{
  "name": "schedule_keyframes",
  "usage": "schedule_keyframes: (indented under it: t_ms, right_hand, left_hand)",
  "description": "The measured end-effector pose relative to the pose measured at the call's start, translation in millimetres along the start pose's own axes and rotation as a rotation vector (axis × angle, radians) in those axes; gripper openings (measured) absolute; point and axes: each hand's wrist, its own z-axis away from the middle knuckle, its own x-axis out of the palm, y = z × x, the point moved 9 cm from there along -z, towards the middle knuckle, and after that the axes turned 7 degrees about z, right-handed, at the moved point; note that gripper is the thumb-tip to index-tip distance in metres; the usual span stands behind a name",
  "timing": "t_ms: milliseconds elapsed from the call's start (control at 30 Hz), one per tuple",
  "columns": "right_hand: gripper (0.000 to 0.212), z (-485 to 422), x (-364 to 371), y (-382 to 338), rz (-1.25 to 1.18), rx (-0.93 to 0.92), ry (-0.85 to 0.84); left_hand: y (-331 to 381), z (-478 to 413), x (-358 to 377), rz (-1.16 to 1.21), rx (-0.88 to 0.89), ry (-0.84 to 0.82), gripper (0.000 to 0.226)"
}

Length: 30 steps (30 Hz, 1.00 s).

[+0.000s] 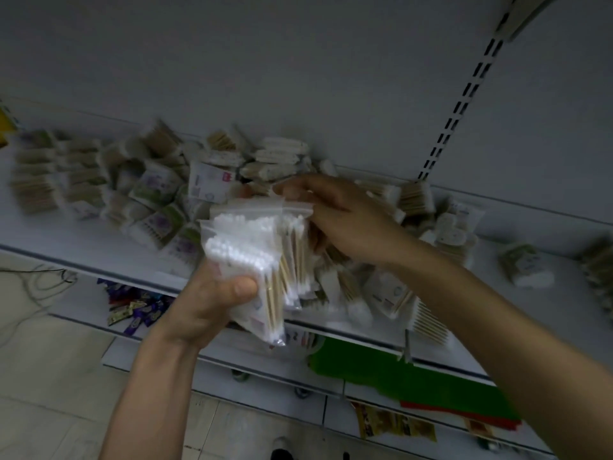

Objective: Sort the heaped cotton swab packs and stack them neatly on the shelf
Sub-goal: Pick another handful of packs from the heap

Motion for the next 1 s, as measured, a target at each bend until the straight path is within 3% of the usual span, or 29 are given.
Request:
schedule_keyframes:
  t_ms: [33,100,133,167,267,333,400,500,567,667,800,933,1000]
  right_hand:
    - [0.024,-6,0,4,-0.011,0.013,0.037]
    - [0.034,-12,-10,13,0.187,-0.048,0.159]
    - [0.034,-14,-13,18,0.342,-0.094,0.175]
    - [0.032,-13,-8,23,0.470,-0.134,0.122]
    - [0.049,0,35,41,0.808,-0.312,-0.216]
    - [0.048,5,52,50,0.930,-0.387,-0.274]
    - [0.043,1,46,54,0.909,-0.359,-0.222]
    - [0.038,-1,39,48,0.893,-0.369,-0.160]
    - [0.038,2,35,40,0.786,-0.396,-0.103]
    - [0.035,1,12,35,0.525,-0.252,0.000]
    - [0.034,11,-17,29,0.362,-0.158,0.125]
    - [0.028,36,-32,24,0.167,-0.134,0.136]
    - [0.020,54,-47,22,0.166,-0.160,0.179]
  left_hand:
    - [0,1,-7,0.119,0.017,-0.022,0.048]
    - [4,11,-17,0.411,0.060,-0.029,0.036]
    - [-2,20,-36,0.486,0.050,0.079,0.037]
    - [-13,32,-52,0.533,0.032,0.181,0.039]
    - [-25,60,-58,0.702,0.007,0.200,0.047]
    - [-26,66,-58,0.764,0.003,0.276,0.051]
    - [-32,65,-63,0.826,-0.030,0.353,0.055]
    - [-33,61,-70,0.882,-0.011,0.329,0.058]
    - [-31,60,-73,0.829,0.046,0.306,0.058]
    - [-22,43,-56,0.647,0.125,0.224,0.060]
    - [-12,35,-47,0.504,0.203,0.297,0.068]
    - [-12,18,-17,0.505,0.174,0.185,0.055]
    - [-10,6,15,0.451,0.149,0.036,0.043]
